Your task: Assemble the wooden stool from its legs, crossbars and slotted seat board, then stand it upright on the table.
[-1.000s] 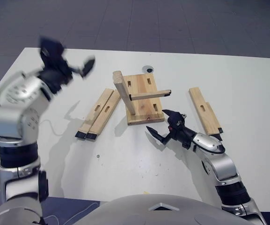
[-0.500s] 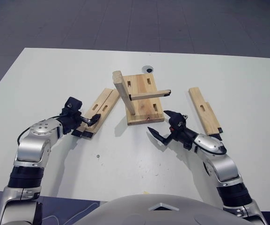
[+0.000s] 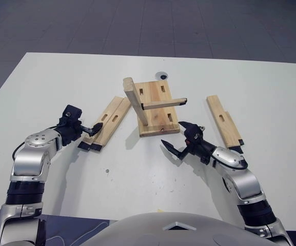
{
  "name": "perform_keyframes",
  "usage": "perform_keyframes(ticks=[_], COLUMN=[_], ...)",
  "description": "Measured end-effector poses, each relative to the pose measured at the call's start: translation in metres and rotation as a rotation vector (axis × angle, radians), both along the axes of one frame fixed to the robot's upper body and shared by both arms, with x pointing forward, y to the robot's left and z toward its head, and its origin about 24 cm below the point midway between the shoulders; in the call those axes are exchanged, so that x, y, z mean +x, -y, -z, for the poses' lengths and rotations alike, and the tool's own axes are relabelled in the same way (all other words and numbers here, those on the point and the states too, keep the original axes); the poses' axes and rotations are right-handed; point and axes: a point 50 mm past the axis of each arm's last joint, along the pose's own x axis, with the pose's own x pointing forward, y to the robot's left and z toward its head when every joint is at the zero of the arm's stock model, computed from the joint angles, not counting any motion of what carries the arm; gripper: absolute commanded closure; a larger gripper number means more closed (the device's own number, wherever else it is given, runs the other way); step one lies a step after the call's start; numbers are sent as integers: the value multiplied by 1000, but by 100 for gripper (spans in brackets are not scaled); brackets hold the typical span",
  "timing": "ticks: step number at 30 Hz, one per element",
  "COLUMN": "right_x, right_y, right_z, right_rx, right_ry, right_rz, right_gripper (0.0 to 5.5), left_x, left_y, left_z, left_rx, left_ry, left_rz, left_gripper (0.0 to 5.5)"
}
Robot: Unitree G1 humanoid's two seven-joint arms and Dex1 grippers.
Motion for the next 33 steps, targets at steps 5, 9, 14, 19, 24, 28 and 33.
perform_keyframes(ticks=[5,9,14,19,24,28,33], right_x=[1,1,1,1,2,3,3], right_y=[0,0,-1,-3,-2,-2,-2], right_z=[-1,-1,-1,-1,0,-1,-1], right_rx=[0,0,2,11,10,9,9], right_ry=[5,5,4,4,1,8,10], right_rz=[0,1,2,2,4,4,4], right_gripper=[10,10,10,10,10,10,10], left_x=[3,5,6,15,20,10,2], left_y=[-5,-14,-16,-8,1,0,-1], left_z=[2,1,-1,-23,-36,-7,11], left_rx=[10,31,28,-61,-91,-48,-43], left_ry=[17,26,40,146,183,56,-46], left_rz=[-6,-33,-42,-51,-28,-33,-45], left_gripper=[13,13,13,13,13,56,147])
